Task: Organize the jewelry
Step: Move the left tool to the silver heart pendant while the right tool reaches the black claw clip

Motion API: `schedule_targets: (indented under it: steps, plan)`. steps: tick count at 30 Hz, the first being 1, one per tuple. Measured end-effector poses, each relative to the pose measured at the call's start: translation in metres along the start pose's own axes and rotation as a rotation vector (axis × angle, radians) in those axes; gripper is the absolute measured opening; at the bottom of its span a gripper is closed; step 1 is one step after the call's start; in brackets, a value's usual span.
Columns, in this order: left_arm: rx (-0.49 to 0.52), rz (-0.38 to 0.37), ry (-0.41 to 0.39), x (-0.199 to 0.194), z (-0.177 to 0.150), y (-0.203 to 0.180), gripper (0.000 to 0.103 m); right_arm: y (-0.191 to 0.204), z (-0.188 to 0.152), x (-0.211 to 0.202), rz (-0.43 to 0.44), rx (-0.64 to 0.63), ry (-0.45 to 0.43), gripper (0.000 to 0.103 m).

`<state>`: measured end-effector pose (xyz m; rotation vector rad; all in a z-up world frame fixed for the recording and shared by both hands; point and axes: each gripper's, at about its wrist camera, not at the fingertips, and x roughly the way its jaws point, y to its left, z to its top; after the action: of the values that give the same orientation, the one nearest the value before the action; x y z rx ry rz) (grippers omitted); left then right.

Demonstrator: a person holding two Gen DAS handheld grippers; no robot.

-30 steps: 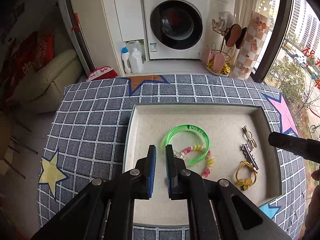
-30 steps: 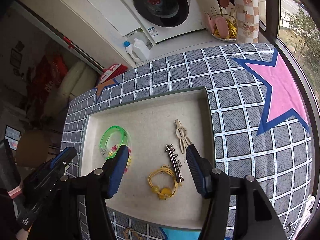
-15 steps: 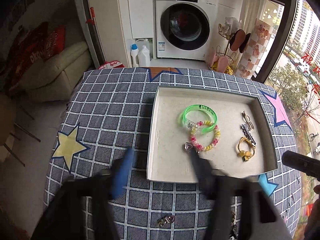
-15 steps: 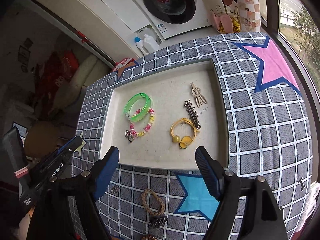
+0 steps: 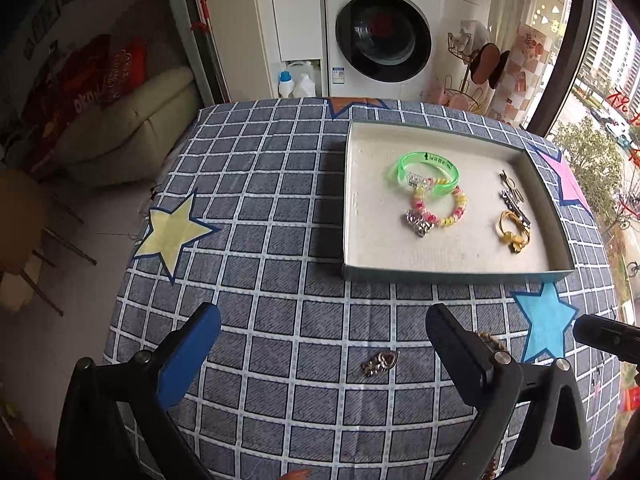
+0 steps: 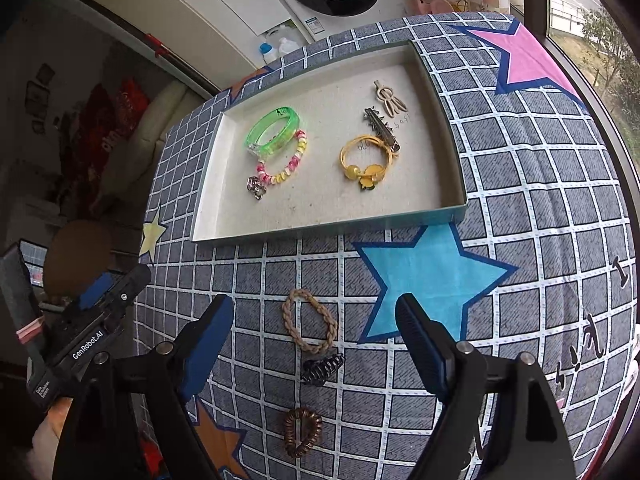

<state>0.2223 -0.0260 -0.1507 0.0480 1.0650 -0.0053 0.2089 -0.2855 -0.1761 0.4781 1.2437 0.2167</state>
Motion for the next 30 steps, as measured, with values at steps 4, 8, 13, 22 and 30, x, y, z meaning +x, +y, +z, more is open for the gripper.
schedule_targets:
  steps: [4,8,13,22,30]
  plan:
    - [0.012,0.001,0.058,0.012,-0.022,0.006,0.103,0.007,-0.017,0.005,-0.036,-0.031,0.034,0.085]
    - [0.039,-0.028,0.094,0.018,-0.037,0.007,0.103,0.009,-0.033,0.014,-0.072,-0.026,0.083,0.085]
    - [0.073,-0.044,0.12,0.025,-0.048,0.002,0.103,0.01,-0.051,0.024,-0.098,-0.006,0.12,0.085]
    - [0.124,-0.061,0.143,0.043,-0.052,-0.008,0.103,0.01,-0.068,0.036,-0.122,0.073,0.143,0.085]
    - [0.162,-0.077,0.131,0.053,-0.044,-0.015,0.103,0.011,-0.071,0.045,-0.136,0.126,0.134,0.085]
